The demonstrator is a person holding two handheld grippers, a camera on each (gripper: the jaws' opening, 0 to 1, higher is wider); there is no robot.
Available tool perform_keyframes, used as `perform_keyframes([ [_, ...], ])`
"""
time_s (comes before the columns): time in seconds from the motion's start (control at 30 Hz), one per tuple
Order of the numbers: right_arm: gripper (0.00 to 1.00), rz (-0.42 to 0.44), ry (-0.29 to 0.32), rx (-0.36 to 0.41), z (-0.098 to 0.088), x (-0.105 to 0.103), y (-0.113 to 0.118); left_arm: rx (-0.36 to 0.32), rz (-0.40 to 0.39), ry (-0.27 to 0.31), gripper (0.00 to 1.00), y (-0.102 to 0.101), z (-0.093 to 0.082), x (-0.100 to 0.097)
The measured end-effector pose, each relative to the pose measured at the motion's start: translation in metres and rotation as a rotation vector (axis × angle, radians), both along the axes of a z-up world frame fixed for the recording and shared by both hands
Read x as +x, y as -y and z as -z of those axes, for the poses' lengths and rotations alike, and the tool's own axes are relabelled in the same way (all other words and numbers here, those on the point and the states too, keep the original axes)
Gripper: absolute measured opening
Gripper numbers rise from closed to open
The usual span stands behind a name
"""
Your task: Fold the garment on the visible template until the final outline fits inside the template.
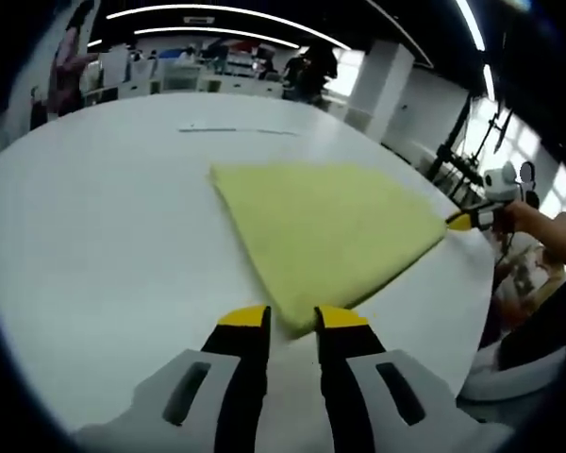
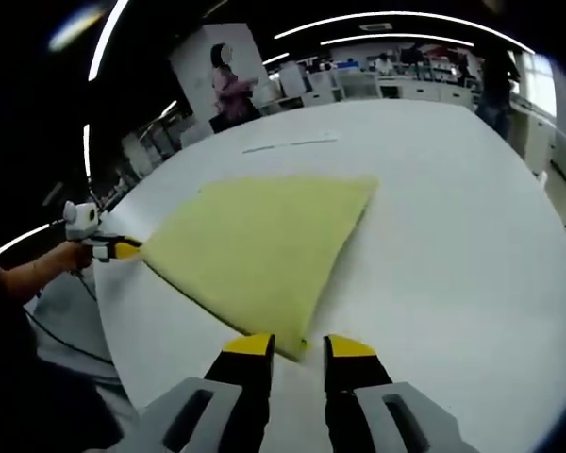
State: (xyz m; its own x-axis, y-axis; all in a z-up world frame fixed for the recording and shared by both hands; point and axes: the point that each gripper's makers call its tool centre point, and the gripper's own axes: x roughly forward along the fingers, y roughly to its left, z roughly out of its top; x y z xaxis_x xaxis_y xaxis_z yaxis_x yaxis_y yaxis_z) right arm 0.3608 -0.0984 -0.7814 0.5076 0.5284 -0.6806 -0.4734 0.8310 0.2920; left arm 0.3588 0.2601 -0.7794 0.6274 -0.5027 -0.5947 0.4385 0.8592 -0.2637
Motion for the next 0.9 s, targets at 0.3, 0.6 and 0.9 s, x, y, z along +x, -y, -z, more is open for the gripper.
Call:
perform_keyframes([
  [0.3,0.55,-0.036,0.088,0.069,-0.026,0.005,-0.020,-0.027,0.002,0.062,0.42,0.012,-0.021,0.005],
  [0.6,0.82,-0.109,0.207,0.061,-0.056,0.005,-0.041,-0.021,0.034,0.130,0.66,0.022,-0.047,0.002],
  [0.9,0.93,-0.116,0.263,0.066,-0.073,-0.001,-0.048,-0.010,0.047,0.185,0.80,0.022,-0.066,-0.003],
])
